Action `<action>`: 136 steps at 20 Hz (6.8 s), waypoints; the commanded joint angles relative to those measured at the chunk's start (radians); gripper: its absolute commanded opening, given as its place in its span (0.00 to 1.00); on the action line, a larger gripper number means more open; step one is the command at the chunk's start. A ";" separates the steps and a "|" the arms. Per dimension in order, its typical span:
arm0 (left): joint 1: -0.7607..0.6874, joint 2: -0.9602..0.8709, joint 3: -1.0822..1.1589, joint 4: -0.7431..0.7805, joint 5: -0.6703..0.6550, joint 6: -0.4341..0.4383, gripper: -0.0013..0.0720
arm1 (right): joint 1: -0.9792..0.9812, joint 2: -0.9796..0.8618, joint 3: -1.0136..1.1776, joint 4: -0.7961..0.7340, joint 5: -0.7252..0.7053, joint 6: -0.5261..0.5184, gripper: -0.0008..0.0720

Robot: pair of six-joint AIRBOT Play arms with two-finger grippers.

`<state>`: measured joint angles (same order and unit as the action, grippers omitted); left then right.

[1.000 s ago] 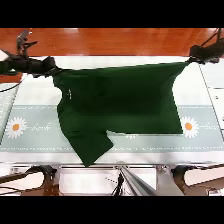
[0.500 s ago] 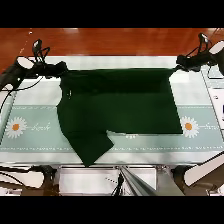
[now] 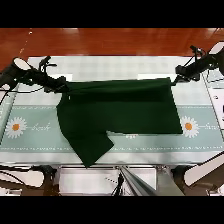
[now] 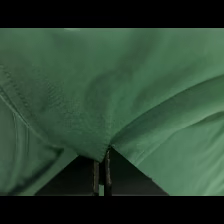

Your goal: Fold the shirts.

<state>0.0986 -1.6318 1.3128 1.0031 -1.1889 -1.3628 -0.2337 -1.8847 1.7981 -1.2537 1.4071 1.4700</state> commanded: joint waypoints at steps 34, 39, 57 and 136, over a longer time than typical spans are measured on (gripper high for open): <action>0.048 0.555 -0.900 -0.104 -0.043 0.064 0.80 | -0.268 0.350 -0.529 0.176 -0.027 -0.243 0.75; -0.071 0.430 -0.899 -0.129 0.158 -0.035 0.31 | -0.269 0.358 -0.529 0.178 -0.034 -0.242 0.75; -0.066 0.411 -0.899 -0.129 0.104 0.043 0.05 | -0.323 0.441 -0.946 0.090 -0.044 -0.282 0.75; -0.795 -0.171 0.162 -0.270 0.298 0.064 0.05 | 0.312 1.070 -0.546 0.013 -0.233 0.359 0.04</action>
<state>-0.6144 -1.7588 1.4750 0.7540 -0.9649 -1.2949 0.0200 -0.8734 1.2507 -1.1877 1.1259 1.7359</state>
